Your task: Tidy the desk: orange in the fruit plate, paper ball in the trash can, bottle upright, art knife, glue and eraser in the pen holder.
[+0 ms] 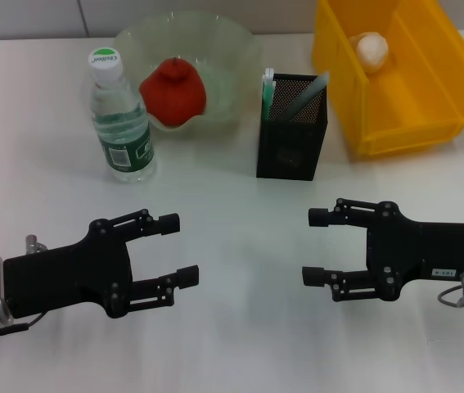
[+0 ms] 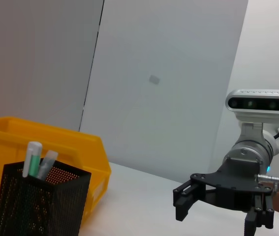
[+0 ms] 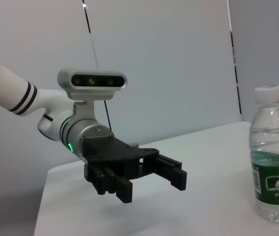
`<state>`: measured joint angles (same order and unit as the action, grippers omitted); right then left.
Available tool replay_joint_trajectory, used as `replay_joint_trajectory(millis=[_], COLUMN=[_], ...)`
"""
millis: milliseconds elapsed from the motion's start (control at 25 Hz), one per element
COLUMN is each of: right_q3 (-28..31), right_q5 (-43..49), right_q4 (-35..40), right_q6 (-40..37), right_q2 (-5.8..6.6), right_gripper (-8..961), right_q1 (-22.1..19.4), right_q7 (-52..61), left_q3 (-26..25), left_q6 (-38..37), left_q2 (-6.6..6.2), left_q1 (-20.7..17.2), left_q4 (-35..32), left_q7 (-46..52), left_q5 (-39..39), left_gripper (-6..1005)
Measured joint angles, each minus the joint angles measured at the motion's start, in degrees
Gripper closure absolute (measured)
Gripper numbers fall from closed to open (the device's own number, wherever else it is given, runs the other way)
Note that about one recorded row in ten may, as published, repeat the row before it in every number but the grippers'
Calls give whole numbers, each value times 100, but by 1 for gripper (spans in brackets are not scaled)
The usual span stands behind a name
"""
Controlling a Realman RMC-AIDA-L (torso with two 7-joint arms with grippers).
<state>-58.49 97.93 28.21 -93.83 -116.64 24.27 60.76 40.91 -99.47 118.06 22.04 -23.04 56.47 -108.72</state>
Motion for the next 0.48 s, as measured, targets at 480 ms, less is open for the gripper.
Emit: replay_joint_trajectory(millis=[480], right_q3=[37], right_q5=[7], right_q4=[0], right_q6=[0], right_q2=[0], right_gripper=[133], right_q1=[-2], right_q7=[-3], left_q3=[14], left_q6=[-33], left_q2=[-6], left_q1=[2], left_q4=[-8], left_q7=[4], left_q5=[1], left_gripper=[216])
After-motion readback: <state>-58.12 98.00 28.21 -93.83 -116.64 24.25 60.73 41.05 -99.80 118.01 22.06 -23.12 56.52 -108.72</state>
